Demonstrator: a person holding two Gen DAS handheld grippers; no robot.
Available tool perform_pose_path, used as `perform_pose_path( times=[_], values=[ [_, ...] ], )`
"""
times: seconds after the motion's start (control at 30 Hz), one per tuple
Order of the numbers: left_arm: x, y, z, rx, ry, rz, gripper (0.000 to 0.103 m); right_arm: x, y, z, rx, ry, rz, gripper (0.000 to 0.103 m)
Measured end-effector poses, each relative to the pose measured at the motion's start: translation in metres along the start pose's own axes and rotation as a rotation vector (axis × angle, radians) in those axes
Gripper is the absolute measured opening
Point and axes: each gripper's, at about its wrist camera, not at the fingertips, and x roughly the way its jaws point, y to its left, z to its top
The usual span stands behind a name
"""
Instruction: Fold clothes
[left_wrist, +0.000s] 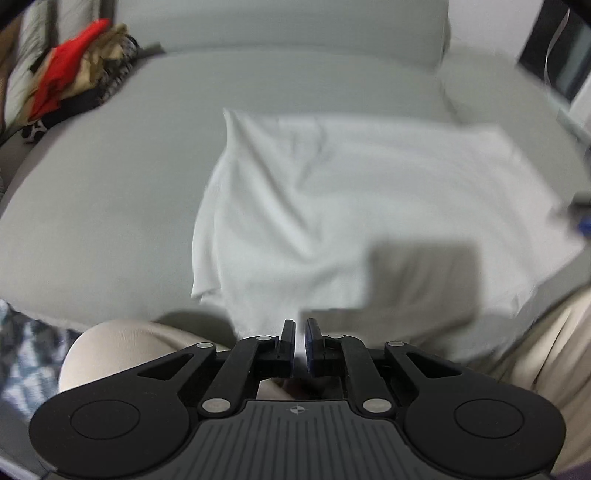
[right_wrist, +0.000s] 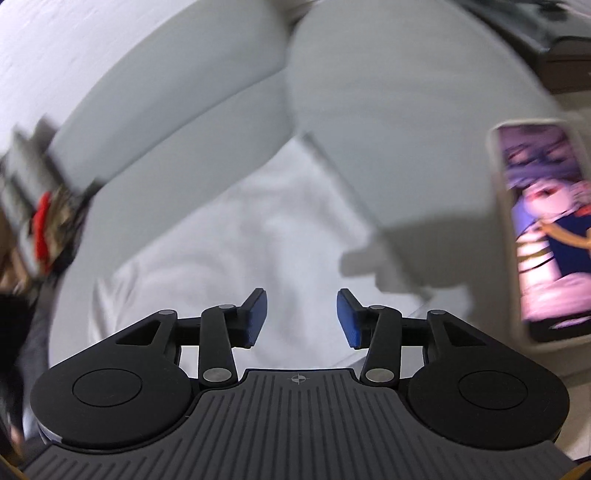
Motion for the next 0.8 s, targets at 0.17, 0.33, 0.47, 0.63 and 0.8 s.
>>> perform_pose_path(
  times=[0.17, 0.33, 0.47, 0.63, 0.8],
  values=[
    [0.018, -0.003, 0.015, -0.004, -0.219, 0.061, 0.01, 0.031, 0.036, -0.03, -0.232, -0.015, -0.047, 0.039],
    [0.057, 0.012, 0.022, -0.031, -0.069, 0.314, 0.006, 0.046, 0.007, -0.044, -0.166, 0.037, -0.235, 0.036],
    [0.058, 0.031, 0.017, -0.105, 0.058, 0.404, 0.005, 0.03, -0.014, -0.038, -0.067, 0.073, -0.262, 0.035],
    [0.02, 0.017, 0.015, -0.108, -0.065, 0.283, 0.006, 0.006, -0.006, -0.042, -0.078, 0.001, -0.16, 0.04],
    [0.003, -0.042, 0.016, 0.028, -0.125, 0.043, 0.008, 0.019, 0.025, -0.047, -0.163, 0.032, -0.059, 0.04]
  ],
)
